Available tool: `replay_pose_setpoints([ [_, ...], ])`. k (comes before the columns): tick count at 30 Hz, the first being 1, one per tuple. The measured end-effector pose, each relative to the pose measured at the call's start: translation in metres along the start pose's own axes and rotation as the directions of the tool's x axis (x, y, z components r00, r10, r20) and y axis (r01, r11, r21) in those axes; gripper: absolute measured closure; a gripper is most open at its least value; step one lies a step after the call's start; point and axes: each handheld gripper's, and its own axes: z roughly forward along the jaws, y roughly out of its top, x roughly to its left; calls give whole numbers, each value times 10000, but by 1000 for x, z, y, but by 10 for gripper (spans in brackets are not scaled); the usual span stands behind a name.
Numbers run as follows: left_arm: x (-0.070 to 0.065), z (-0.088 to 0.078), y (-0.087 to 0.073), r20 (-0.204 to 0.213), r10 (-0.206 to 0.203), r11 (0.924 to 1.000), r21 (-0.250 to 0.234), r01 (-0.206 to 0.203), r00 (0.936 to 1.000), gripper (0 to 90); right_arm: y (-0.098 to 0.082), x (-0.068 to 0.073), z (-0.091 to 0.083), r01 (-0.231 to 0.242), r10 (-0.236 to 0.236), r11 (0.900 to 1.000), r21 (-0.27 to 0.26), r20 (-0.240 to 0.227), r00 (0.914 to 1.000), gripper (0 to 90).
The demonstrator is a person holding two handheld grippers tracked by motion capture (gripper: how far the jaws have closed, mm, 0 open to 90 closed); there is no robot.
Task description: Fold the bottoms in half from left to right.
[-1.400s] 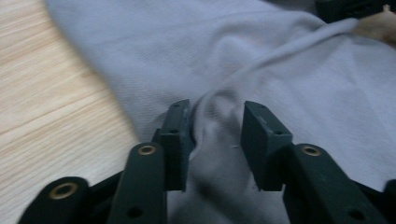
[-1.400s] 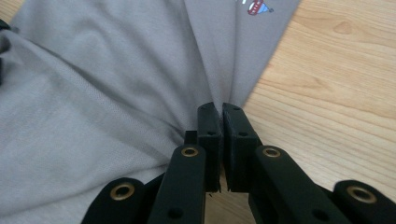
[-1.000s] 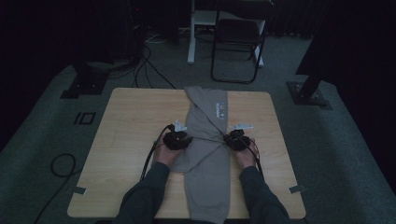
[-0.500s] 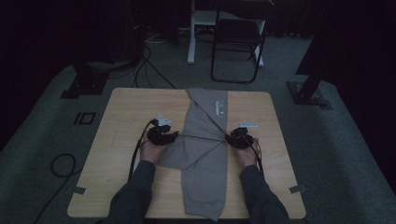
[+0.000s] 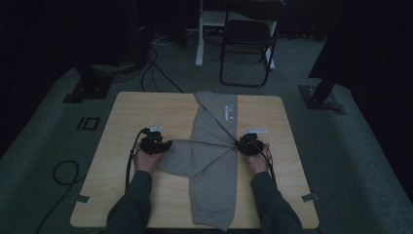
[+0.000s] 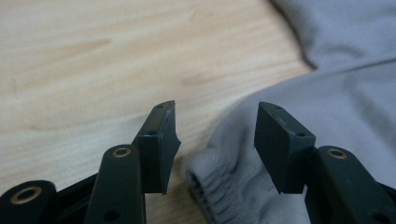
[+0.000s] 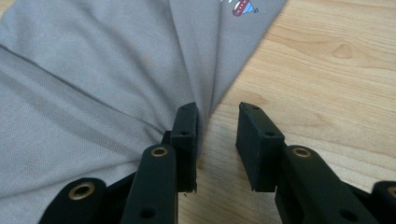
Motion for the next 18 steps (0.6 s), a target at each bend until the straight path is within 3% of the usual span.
replay_pose_setpoints([
  [4, -1, 1, -2, 196, -55, 9999, 97, 53, 9998, 502, 0, -1, 0, 64, -64, 10000, -22, -28, 10000, 695],
  [6, -3, 1, -2, 838, -101, 9998, 156, 88, 9964, 681, 0, -1, 0, 95, -95, 10000, -25, -5, 10000, 696],
  [7, -3, 1, -2, 838, -101, 9998, 156, 88, 9964, 740, 0, 0, 0, 126, -126, 9999, -19, 11, 9999, 696],
  [9, -9, -1, -2, 1234, 44, 10000, 11, -46, 9923, 792, 0, 0, 0, 149, -149, 9999, -14, 27, 9999, 696],
  [10, -18, -6, -1, 1606, 216, 9996, -218, -184, 9868, 826, 0, 0, 1, 163, -163, 9999, -29, 40, 9999, 697],
  [12, -32, -13, 2, 1842, 603, 9971, -568, -507, 9810, 833, 0, 0, 1, 184, -184, 9998, -43, 60, 9998, 698],
  [15, -58, -23, 6, 2350, 1056, 9909, -1059, -826, 9662, 835, 1, 0, 2, 195, -195, 9998, -50, 86, 9998, 699],
  [16, -58, -23, 6, 2350, 1056, 9909, -1059, -826, 9662, 835, 1, 0, 2, 195, -195, 9998, -50, 86, 9998, 699],
  [18, -80, -26, 6, 2664, 1460, 9852, -1268, -1155, 9527, 835, 1, -1, 2, 224, -224, 9997, -34, 98, 9997, 701],
])
